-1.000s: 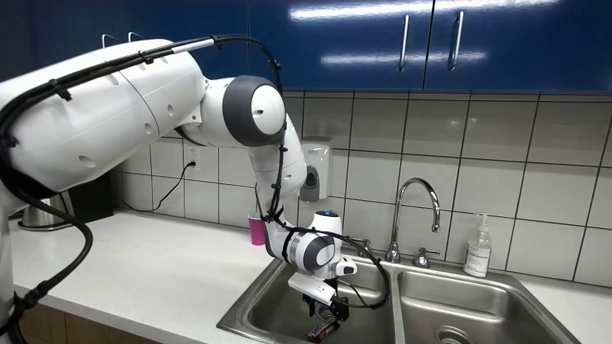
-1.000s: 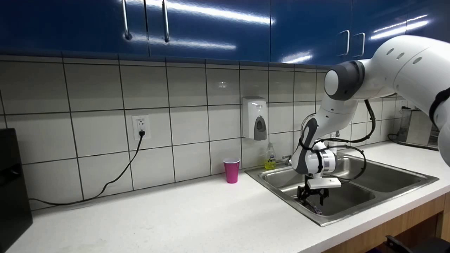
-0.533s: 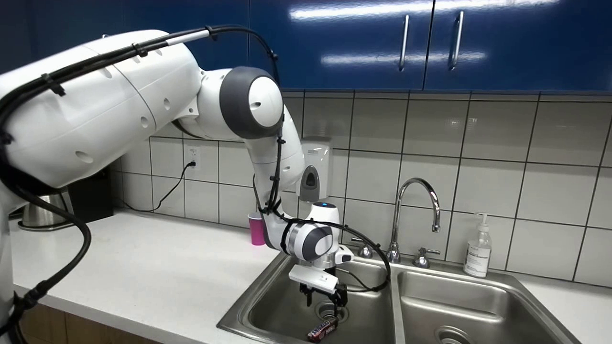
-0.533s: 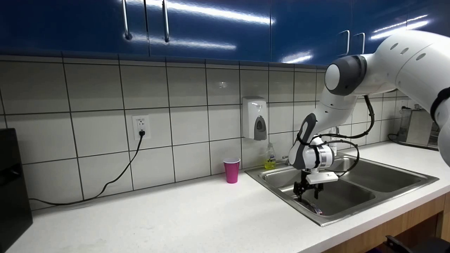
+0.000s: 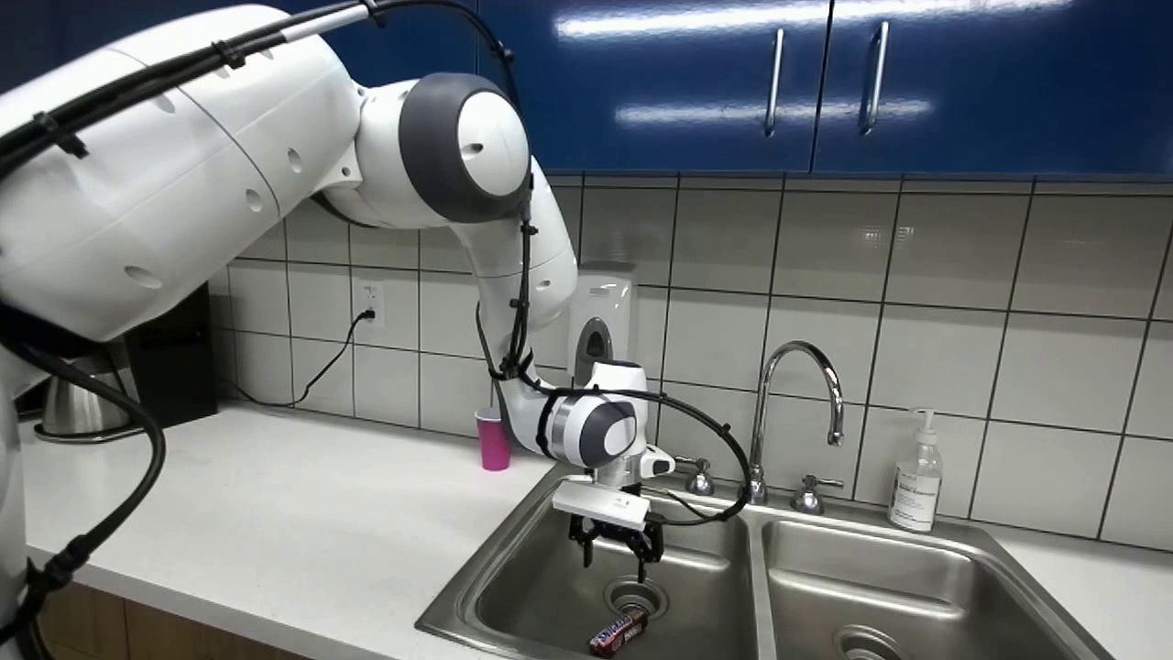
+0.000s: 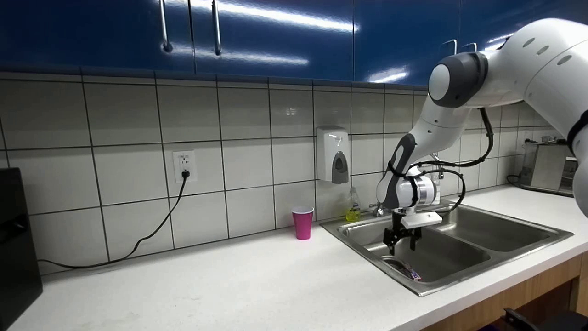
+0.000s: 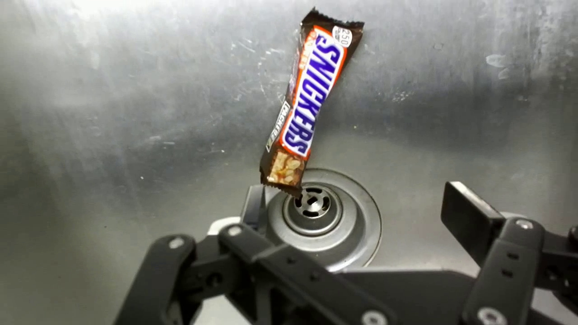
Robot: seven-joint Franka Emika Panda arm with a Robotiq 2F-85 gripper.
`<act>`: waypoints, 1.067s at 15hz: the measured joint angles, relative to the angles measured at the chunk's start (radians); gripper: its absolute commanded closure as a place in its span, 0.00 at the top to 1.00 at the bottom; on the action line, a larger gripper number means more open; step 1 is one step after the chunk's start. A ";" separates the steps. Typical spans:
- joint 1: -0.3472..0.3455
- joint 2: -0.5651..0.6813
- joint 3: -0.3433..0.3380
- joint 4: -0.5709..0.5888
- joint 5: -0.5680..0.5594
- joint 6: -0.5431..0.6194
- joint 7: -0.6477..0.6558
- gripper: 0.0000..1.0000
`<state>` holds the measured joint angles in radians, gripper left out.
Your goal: Put the brown packet in the sink.
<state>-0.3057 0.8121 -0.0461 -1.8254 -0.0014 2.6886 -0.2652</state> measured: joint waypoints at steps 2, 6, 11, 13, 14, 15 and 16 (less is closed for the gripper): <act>0.011 -0.045 -0.003 -0.040 -0.012 -0.029 0.000 1.00; 0.041 -0.151 -0.017 -0.146 -0.027 -0.077 0.000 1.00; 0.064 -0.285 -0.033 -0.320 -0.034 -0.080 0.001 1.00; 0.078 -0.347 -0.045 -0.401 -0.050 -0.072 0.004 1.00; 0.087 -0.381 -0.053 -0.443 -0.060 -0.067 0.007 1.00; 0.096 -0.414 -0.061 -0.482 -0.072 -0.064 0.011 1.00; 0.104 -0.448 -0.069 -0.520 -0.085 -0.062 0.016 1.00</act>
<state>-0.2021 0.3640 -0.1147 -2.3451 -0.0864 2.6265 -0.2493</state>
